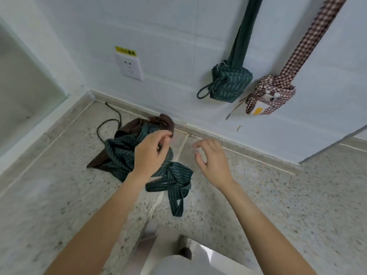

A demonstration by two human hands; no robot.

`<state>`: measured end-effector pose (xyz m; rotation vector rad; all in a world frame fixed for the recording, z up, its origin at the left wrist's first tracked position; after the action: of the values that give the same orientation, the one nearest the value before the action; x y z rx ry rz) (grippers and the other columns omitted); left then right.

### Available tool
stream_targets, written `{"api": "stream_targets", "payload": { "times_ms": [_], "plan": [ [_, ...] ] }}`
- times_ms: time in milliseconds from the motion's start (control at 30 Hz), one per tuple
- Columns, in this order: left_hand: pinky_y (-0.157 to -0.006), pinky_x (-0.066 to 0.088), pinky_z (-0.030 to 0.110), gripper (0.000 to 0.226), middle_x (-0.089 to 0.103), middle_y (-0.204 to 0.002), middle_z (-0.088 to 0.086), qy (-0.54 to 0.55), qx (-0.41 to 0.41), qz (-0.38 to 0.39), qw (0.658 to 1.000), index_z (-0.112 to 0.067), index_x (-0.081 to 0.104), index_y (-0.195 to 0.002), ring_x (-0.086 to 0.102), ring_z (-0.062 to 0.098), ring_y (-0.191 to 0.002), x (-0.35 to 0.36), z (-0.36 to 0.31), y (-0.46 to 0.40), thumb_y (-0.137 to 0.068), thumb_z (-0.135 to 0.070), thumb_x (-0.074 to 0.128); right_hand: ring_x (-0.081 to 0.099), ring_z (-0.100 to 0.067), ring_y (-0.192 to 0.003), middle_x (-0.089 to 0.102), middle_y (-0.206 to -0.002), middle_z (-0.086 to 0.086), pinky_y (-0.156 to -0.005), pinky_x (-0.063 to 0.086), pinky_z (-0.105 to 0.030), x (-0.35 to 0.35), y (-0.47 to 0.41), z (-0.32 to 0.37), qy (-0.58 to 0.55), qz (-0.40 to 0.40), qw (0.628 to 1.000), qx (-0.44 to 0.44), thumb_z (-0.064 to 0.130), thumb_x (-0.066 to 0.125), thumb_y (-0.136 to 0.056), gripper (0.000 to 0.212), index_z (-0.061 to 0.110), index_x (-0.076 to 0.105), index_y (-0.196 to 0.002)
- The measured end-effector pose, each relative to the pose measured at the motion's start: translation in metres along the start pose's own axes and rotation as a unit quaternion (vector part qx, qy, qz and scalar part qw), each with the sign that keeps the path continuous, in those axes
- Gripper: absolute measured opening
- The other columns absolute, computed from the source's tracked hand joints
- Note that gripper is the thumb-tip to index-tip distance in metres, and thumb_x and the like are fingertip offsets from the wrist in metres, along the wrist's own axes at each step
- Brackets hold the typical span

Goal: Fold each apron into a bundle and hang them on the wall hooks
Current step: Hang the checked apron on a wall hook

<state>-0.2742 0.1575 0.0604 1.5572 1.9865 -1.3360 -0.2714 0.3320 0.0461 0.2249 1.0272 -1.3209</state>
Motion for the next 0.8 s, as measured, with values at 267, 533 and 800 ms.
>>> {"api": "stream_targets", "payload": {
  "times_ms": [267, 533, 800],
  "plan": [
    [-0.112, 0.024, 0.048, 0.099, 0.024, -0.152, 0.009, -0.212, -0.195, 0.221, 0.932, -0.020, 0.016, -0.149, 0.020, 0.030, -0.140, 0.002, 0.163, 0.057, -0.073, -0.068, 0.059, 0.008, -0.036, -0.142, -0.006, -0.157, -0.004, -0.110, 0.025, -0.053, 0.161, -0.023, 0.016, 0.047, 0.321, 0.946, -0.001, 0.036, 0.073, -0.079, 0.095, 0.039, 0.008, -0.148],
    [-0.112, 0.008, 0.059, 0.115, -0.004, -0.158, 0.005, -0.243, -0.153, 0.275, 0.918, -0.033, -0.001, -0.148, -0.005, 0.025, -0.144, 0.015, 0.208, 0.052, -0.063, -0.071, 0.066, 0.034, -0.031, -0.127, -0.014, -0.157, -0.002, -0.080, 0.053, -0.041, 0.224, -0.058, 0.030, 0.210, 0.356, 0.904, -0.104, 0.026, 0.081, -0.070, 0.128, 0.042, -0.024, -0.141],
    [-0.113, -0.001, 0.059, 0.123, 0.024, -0.151, 0.001, -0.114, -0.145, 0.397, 0.899, -0.036, -0.012, -0.146, 0.015, 0.019, -0.141, 0.042, 0.224, 0.037, -0.055, -0.087, 0.052, 0.054, -0.023, -0.108, 0.053, -0.120, -0.002, -0.076, 0.048, -0.034, 0.203, -0.083, 0.032, 0.200, 0.332, 0.917, -0.092, 0.029, 0.062, -0.087, 0.052, 0.019, 0.040, -0.134]
  ]
}}
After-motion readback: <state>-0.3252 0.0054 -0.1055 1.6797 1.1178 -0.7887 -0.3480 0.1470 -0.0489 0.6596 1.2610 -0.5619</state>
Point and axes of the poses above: each hand's wrist, its own y-axis away from the middle knuckle, its own x-axis out of the palm, z = x × y, the point moved 9 cm from there along -y, towards the middle knuckle
